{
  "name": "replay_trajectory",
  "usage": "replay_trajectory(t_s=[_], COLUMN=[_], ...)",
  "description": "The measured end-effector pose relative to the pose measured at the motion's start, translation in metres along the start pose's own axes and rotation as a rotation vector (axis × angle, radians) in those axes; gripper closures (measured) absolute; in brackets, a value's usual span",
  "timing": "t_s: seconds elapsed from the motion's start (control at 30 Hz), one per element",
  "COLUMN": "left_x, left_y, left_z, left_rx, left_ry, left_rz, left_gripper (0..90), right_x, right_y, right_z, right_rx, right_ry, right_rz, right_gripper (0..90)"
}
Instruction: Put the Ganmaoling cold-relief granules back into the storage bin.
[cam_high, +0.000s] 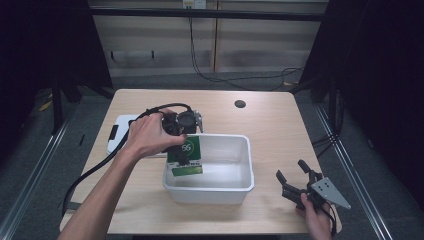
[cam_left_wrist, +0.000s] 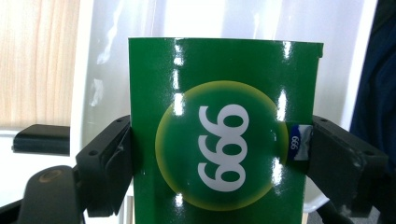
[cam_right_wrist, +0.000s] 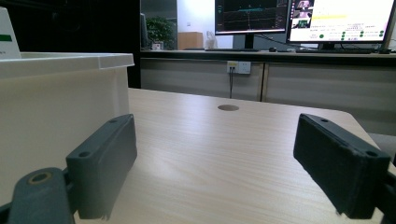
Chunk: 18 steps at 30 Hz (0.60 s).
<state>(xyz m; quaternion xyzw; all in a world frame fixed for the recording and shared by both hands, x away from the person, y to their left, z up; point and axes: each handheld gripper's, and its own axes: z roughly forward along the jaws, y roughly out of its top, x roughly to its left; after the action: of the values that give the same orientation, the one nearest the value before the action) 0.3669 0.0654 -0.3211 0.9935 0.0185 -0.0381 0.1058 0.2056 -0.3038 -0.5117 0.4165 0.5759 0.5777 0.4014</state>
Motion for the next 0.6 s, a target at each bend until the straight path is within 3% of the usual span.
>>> replay_trajectory(t_s=[0.33,0.6], left_x=[0.002,0.006], left_y=[0.006,-0.001], left_z=[0.017,0.028], left_rx=[0.049,0.034], left_ry=[0.000,-0.017], left_rz=[0.019,0.026], left_gripper=[16.3,16.3], right_x=[0.000,0.000], right_y=[0.000,0.000], right_z=[0.000,0.000], right_rx=[-0.003,-0.003], right_ry=[0.006,0.006], right_rz=[-0.002,0.004], right_gripper=[12.7,12.7])
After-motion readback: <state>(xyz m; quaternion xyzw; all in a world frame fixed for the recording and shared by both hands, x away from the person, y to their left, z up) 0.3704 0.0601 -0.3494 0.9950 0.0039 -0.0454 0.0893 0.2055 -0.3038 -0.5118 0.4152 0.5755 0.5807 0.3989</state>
